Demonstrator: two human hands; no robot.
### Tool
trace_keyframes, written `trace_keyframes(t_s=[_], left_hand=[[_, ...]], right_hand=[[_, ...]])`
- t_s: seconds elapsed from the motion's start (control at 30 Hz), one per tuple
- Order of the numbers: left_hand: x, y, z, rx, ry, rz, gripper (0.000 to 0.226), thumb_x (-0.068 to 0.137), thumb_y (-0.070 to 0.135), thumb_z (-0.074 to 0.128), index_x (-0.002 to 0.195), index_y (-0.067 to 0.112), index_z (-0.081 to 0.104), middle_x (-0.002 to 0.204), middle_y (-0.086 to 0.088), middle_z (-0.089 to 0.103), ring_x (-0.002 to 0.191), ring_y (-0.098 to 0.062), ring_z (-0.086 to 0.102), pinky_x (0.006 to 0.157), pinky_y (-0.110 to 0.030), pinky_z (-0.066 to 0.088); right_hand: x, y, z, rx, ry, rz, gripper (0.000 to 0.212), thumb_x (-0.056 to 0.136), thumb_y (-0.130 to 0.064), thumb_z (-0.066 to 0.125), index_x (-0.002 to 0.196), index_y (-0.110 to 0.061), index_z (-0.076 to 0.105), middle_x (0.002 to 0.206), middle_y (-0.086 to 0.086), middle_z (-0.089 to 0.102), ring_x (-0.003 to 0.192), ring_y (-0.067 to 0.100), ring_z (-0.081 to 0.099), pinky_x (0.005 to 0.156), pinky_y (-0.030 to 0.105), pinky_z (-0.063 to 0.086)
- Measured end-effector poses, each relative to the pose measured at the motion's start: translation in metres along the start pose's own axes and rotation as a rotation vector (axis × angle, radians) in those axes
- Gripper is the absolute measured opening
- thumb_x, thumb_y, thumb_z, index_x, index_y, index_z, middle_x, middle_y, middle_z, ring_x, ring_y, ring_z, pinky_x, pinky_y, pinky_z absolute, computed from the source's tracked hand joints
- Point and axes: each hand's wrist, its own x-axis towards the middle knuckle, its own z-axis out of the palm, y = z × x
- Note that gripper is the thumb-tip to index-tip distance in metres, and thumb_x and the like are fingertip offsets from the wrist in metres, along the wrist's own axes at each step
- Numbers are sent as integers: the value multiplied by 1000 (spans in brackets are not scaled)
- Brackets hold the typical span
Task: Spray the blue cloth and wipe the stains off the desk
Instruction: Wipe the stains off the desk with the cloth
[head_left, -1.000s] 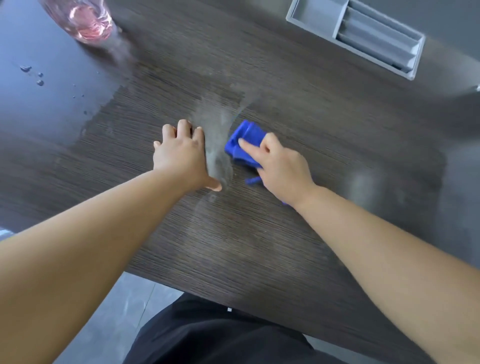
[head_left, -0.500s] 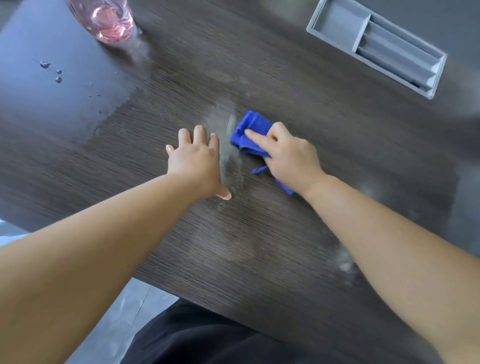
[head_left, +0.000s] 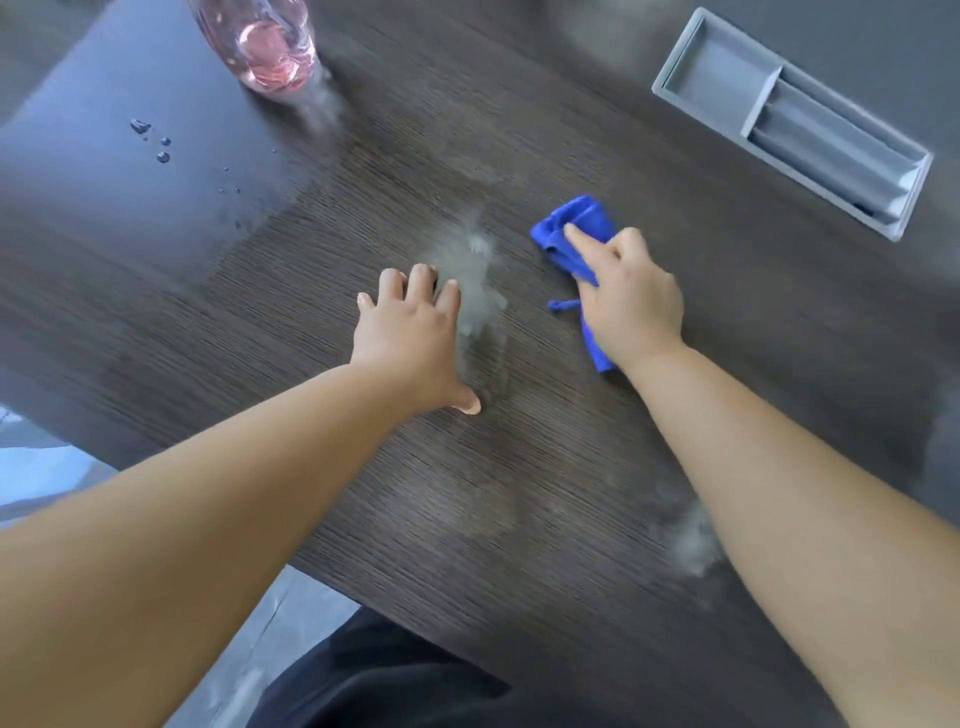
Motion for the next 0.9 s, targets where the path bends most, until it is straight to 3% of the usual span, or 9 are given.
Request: trace_keyframes(t_s=[0.13,0.23,0.33,0.4,0.53,0.63,0.7,0.83,0.9], left_hand=[[-5,-19,-2,-287,122,-46,93,61,55,76,138,25,33,140,-1,31,128,-27,26,99,-40,37],[-15,-41,-1,-275,224,-137,94,62,54,76,140,25,32,140,-3,33,129,-29,25,102,-40,33],[-24,-60,4,-145,175,-216,105,54,62,76,141,26,30,143,-4,28,131,-30,21,108,-41,24],[-27,-65,7,-120,130,-229,110,52,65,76,143,27,27,145,-5,23,133,-30,18,111,-42,21],[-26,-65,7,-153,65,-254,111,53,65,76,144,29,23,147,-5,19,132,-31,17,105,-41,31],[-23,-63,4,-140,49,-255,111,52,64,77,142,27,25,143,-6,23,128,-32,22,98,-42,36],[-20,-64,4,-124,47,-259,110,51,63,78,141,26,27,140,-6,25,125,-32,24,94,-41,38],[-19,-64,5,-110,47,-251,108,49,64,78,138,24,31,138,-7,27,123,-32,25,91,-42,39],[-19,-64,5,-110,44,-246,107,49,64,78,136,24,32,137,-7,27,122,-32,26,91,-43,39]], right_hand=[[40,-21,5,12,25,276,48,97,-23,45,143,-33,35,125,10,42,94,35,57,75,38,41],[26,-57,10,8,-64,73,51,95,-20,45,143,-33,34,124,9,41,91,34,57,71,36,39],[-13,-56,10,-21,-177,-207,53,93,-22,49,143,-34,36,117,7,44,85,33,57,70,38,42],[-23,-35,5,-5,-175,-250,52,92,-23,52,141,-35,39,113,7,46,84,35,58,69,40,44],[20,-20,-2,-45,-82,12,49,95,-24,47,142,-33,37,121,10,44,95,38,57,78,39,42],[55,-52,8,-28,-30,157,50,97,-20,43,145,-30,30,128,11,40,98,36,55,74,35,38],[52,-76,15,-40,-58,62,53,96,-17,42,146,-30,29,126,10,40,93,34,56,71,34,37],[7,-69,19,-3,-129,-397,52,88,-16,56,138,-29,46,108,11,50,73,33,57,60,36,39],[10,-50,11,-10,-93,-427,51,86,-15,59,134,-29,51,103,12,52,70,37,59,60,41,46]])
